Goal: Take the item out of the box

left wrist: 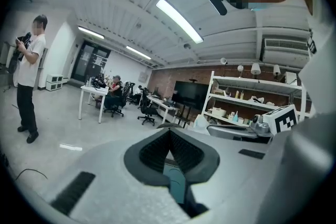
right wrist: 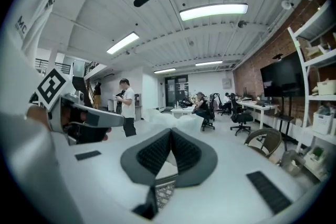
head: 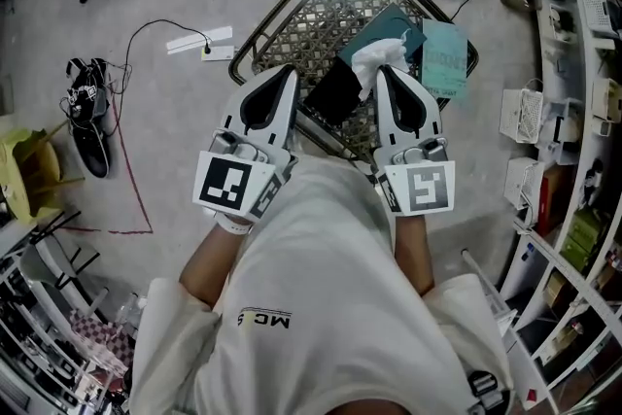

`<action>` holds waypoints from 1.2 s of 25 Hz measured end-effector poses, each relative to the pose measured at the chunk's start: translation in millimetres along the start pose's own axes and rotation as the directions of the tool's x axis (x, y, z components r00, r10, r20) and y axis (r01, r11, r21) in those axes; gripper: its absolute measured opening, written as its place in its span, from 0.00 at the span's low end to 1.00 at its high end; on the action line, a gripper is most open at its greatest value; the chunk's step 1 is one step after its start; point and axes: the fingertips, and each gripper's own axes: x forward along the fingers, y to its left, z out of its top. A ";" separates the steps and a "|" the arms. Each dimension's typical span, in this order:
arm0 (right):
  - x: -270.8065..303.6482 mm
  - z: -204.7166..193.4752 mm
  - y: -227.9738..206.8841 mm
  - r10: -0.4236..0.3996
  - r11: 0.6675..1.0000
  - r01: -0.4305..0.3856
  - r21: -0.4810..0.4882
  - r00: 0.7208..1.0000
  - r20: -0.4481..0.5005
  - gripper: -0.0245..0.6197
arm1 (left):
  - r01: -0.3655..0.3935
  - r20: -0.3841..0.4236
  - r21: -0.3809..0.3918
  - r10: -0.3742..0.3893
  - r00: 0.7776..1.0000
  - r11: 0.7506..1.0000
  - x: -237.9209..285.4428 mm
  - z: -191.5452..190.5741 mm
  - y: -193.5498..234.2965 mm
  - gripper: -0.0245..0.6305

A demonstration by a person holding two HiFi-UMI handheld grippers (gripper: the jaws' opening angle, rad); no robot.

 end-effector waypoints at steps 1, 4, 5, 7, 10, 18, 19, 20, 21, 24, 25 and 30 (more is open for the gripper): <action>-2.9 5.5 -1.6 -0.005 1.000 0.005 0.002 1.000 0.011 0.06 | 0.003 0.008 0.007 -0.003 1.000 1.000 -0.6 4.7 -2.0 0.07; -11.2 19.3 -5.0 -0.021 1.000 0.020 0.005 0.999 0.042 0.07 | 0.007 0.028 0.024 -0.008 1.000 1.000 -2.8 15.6 -6.4 0.07; -14.4 23.3 -5.6 -0.026 1.000 0.026 0.007 0.998 0.052 0.06 | 0.007 0.034 0.028 -0.008 0.999 1.000 -4.1 18.4 -7.5 0.07; -21.0 30.4 -6.7 -0.033 0.999 0.032 0.013 0.997 0.071 0.07 | 0.006 0.045 0.035 -0.007 0.999 0.999 -7.1 23.5 -9.8 0.07; -30.3 37.6 -7.5 -0.034 0.999 0.033 0.016 0.996 0.086 0.07 | 0.001 0.056 0.049 -0.004 0.998 0.999 -12.2 28.3 -13.3 0.07; -48.6 31.9 -13.4 -0.052 0.998 0.050 0.023 0.996 0.078 0.07 | -0.011 0.051 0.070 0.007 0.999 0.997 -23.5 25.1 -20.4 0.07; -50.0 31.4 -14.1 -0.053 0.998 0.052 0.026 0.996 0.077 0.07 | -0.012 0.050 0.072 0.008 0.999 0.997 -24.0 24.7 -21.1 0.07; -50.9 31.0 -14.5 -0.055 0.998 0.053 0.028 0.996 0.075 0.07 | -0.013 0.048 0.074 0.009 0.999 0.997 -24.3 24.2 -21.5 0.07; -51.4 30.4 -14.4 -0.055 0.998 0.053 0.028 0.996 0.073 0.07 | -0.013 0.046 0.076 0.010 0.999 0.997 -24.5 23.3 -21.6 0.07; -52.1 27.7 -13.5 -0.054 0.998 0.052 0.031 0.996 0.067 0.07 | -0.013 0.042 0.086 0.010 0.999 0.996 -24.8 21.1 -22.2 0.07; -52.3 26.9 -13.5 -0.054 0.998 0.052 0.031 0.996 0.066 0.07 | -0.012 0.041 0.089 0.009 0.999 0.996 -24.9 20.9 -22.7 0.07; -52.6 24.1 -12.9 -0.054 0.998 0.053 0.026 0.997 0.054 0.07 | -0.010 0.038 0.094 0.006 0.999 0.996 -25.2 22.6 -24.2 0.07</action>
